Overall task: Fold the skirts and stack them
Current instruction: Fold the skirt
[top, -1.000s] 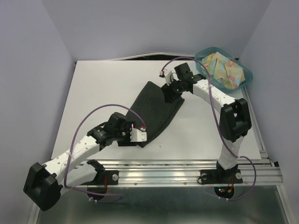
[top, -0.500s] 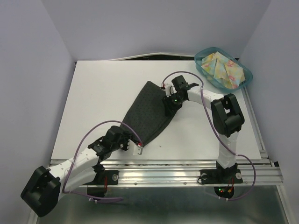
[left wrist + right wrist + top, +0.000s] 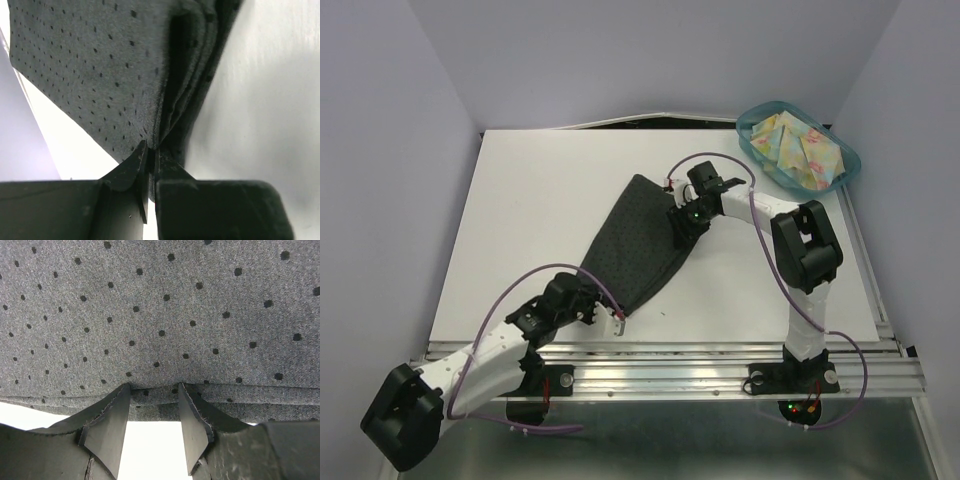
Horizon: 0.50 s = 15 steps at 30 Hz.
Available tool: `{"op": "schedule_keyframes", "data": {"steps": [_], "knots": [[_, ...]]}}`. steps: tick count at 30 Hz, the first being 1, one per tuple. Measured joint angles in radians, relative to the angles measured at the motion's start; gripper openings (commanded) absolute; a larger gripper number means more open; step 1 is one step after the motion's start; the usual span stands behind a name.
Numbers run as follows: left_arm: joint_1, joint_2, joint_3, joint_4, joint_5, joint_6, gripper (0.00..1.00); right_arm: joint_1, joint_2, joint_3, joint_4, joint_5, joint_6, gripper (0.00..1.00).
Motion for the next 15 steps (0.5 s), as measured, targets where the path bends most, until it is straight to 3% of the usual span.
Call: {"op": "schedule_keyframes", "data": {"steps": [7, 10, 12, 15], "knots": [[-0.003, 0.067, 0.195, -0.098, 0.031, -0.089, 0.0, 0.0, 0.0, 0.005, -0.014, -0.003, -0.027, 0.48], [-0.004, 0.102, 0.254, -0.126, 0.045, -0.11, 0.25, 0.0, 0.0, 0.008, -0.02, -0.002, -0.034, 0.48], [-0.004, 0.121, 0.262, -0.149, 0.053, -0.115, 0.48, 0.0, 0.0, 0.01, -0.025, -0.001, -0.037, 0.48], [-0.006, 0.13, 0.254, -0.202, 0.068, -0.098, 0.55, 0.0, 0.0, 0.016, -0.032, 0.005, -0.043, 0.48]]}}
